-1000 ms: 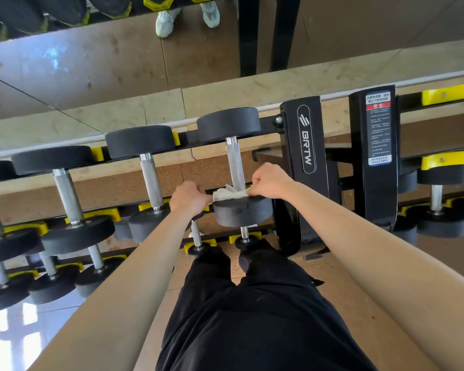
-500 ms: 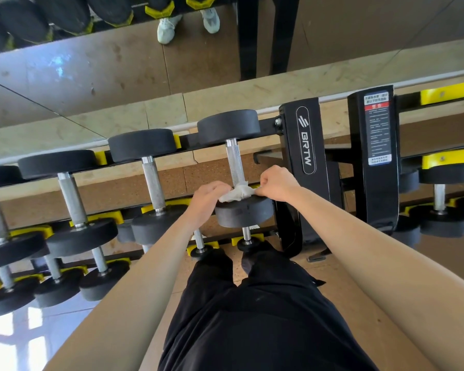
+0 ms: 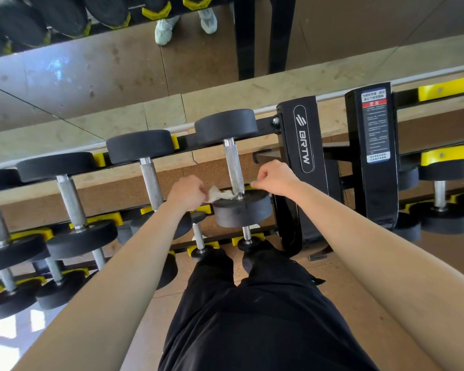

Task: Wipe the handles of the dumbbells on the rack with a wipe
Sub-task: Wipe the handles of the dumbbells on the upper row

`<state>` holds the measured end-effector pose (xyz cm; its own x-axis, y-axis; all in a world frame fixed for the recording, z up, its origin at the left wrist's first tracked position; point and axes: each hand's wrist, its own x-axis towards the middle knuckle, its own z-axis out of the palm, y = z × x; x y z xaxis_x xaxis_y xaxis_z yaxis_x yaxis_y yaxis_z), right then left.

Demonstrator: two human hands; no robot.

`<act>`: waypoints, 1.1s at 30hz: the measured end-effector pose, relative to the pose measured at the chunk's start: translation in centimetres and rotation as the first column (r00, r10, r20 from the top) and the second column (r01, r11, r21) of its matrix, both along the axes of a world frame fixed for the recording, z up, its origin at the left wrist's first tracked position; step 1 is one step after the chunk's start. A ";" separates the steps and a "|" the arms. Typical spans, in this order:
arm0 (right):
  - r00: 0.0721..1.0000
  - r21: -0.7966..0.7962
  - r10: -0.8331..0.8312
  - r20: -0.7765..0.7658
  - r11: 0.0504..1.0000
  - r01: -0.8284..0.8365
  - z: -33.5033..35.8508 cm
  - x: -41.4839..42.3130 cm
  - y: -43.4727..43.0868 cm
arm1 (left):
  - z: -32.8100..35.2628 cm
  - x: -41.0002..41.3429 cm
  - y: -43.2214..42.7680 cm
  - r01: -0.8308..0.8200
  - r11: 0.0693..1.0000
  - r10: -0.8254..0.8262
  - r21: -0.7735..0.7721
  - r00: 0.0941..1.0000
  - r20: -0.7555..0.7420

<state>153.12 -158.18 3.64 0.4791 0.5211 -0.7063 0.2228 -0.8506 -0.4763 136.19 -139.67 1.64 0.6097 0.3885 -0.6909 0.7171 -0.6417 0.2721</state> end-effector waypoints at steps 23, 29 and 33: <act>0.792 0.151 -0.348 -0.502 0.866 0.476 -3.9 1.5 2.2 | -1.5 6.1 -3.8 -0.729 0.255 0.921 -0.635 0.383 -0.070; 0.972 0.051 -0.093 -0.216 0.993 0.107 -3.2 3.2 0.8 | -1.5 4.2 -2.9 -0.451 0.813 0.537 -0.369 0.825 0.176; 0.986 -0.005 0.118 -0.116 0.993 -0.119 -2.7 2.0 1.1 | -1.1 2.7 -2.7 -0.119 0.952 0.158 -0.281 0.980 0.118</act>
